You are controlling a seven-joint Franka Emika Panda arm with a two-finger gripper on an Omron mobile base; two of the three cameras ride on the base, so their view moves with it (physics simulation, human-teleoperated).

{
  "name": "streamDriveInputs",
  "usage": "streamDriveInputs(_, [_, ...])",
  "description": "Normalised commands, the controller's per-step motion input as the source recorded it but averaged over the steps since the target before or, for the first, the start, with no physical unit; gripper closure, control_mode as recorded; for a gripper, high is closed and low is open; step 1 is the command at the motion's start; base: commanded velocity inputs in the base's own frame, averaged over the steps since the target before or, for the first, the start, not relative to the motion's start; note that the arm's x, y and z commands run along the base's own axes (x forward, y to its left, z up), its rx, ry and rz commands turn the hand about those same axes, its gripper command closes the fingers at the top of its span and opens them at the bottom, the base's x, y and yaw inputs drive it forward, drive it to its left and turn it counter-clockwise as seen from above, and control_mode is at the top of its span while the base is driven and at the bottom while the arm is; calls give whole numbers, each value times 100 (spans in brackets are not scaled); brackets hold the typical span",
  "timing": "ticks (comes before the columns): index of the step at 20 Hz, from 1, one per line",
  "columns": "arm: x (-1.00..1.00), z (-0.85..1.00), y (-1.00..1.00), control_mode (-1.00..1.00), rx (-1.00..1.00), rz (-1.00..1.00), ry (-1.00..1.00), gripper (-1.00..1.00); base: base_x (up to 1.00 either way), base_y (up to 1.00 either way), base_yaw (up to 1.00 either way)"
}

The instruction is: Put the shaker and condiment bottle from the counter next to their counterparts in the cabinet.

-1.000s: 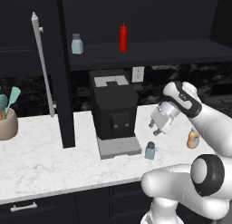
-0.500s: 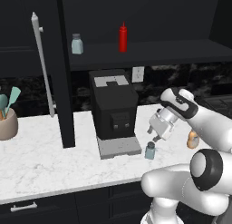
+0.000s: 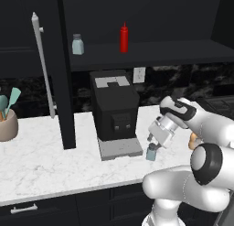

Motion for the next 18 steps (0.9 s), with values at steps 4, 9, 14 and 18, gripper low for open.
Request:
streamDriveInputs(4, [0, -28, -2, -100, 4, 4, 0, -100, 0, 0, 0])
streamDriveInputs(9, [0, -27, -1, -100, 3, 4, 0, -100, 0, 0, 0])
streamDriveInputs(14, [0, -24, 0, -100, 2, 3, 0, -100, 0, 0, 0])
streamDriveInputs(18, [0, -15, 0, -100, 2, 2, 0, -100, 0, 0, 0])
